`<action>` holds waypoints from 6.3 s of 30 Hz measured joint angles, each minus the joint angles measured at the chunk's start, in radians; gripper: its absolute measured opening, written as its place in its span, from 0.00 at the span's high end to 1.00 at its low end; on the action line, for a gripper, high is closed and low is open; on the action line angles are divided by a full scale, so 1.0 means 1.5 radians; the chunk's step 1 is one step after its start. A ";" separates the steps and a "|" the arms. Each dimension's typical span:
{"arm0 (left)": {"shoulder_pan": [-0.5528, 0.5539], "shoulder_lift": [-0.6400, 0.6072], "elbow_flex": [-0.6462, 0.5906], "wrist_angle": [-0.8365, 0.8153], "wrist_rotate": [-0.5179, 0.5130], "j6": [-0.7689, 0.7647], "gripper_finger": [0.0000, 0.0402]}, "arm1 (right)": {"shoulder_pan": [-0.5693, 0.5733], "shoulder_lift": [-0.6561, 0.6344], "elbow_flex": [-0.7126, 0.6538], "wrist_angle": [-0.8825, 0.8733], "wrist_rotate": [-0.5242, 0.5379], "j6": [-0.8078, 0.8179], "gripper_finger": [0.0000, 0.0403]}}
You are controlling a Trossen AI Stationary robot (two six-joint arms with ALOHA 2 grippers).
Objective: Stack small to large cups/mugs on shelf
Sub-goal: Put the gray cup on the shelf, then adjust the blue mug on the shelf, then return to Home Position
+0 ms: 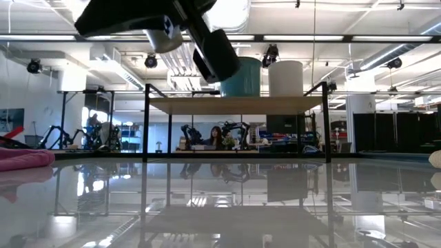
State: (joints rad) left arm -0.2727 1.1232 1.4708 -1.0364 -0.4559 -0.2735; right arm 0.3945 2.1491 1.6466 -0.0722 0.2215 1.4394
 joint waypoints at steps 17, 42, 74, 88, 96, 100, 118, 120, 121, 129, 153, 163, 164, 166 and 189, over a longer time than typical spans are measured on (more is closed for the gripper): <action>0.327 0.229 0.326 -0.247 0.276 0.231 1.00 | 0.039 -0.037 -0.002 -0.022 0.065 -0.017 0.98; 0.482 0.399 0.417 -0.264 0.354 0.396 1.00 | 0.039 -0.125 -0.052 -0.115 0.120 -0.043 0.98; 0.482 0.404 0.411 -0.254 0.354 0.372 0.80 | 0.040 -0.126 -0.063 -0.113 0.092 -0.070 0.98; 0.473 0.396 0.416 -0.241 0.354 0.361 0.79 | 0.039 -0.126 -0.063 -0.113 0.061 -0.088 0.98; 0.455 0.389 0.462 -0.237 0.353 0.360 0.79 | 0.038 -0.131 -0.064 -0.111 0.097 -0.092 0.98; 0.447 0.381 0.468 -0.240 0.352 0.359 0.79 | 0.022 -0.178 -0.064 -0.180 0.152 -0.111 0.98; 0.376 0.259 0.429 -0.166 0.527 0.205 0.79 | -0.203 -0.428 -0.073 -0.578 0.250 -0.207 0.98; 0.341 0.244 0.416 -0.142 0.527 0.184 0.79 | -0.241 -0.428 -0.073 -0.577 0.216 -0.237 0.98; 0.325 0.235 0.407 -0.130 0.526 0.171 0.79 | -0.255 -0.424 -0.073 -0.578 0.204 -0.251 0.98; 0.223 0.172 0.336 -0.059 0.431 0.098 0.79 | -0.317 -0.390 -0.073 -0.578 0.166 -0.306 0.98; 0.185 0.127 0.244 -0.007 0.409 0.065 0.79 | -0.367 -0.340 -0.073 -0.503 0.145 -0.363 0.98; 0.185 0.120 0.242 -0.007 0.389 0.096 0.79 | -0.353 -0.375 -0.073 -0.511 0.144 -0.367 0.98; 0.185 0.116 0.242 -0.007 0.382 0.099 0.79 | -0.346 -0.384 -0.073 -0.513 0.145 -0.367 0.98; 0.185 0.108 0.242 -0.006 0.377 0.099 0.79 | -0.321 -0.404 -0.073 -0.514 0.153 -0.375 0.98; 0.185 -0.121 0.002 0.205 0.485 0.080 0.79 | 0.042 -0.655 -0.187 -0.138 0.139 -0.621 0.98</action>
State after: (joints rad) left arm 0.0051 0.9417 1.4743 -0.7291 0.2717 -0.1538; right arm 0.4580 1.1669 1.3656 -0.2798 0.4306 0.5081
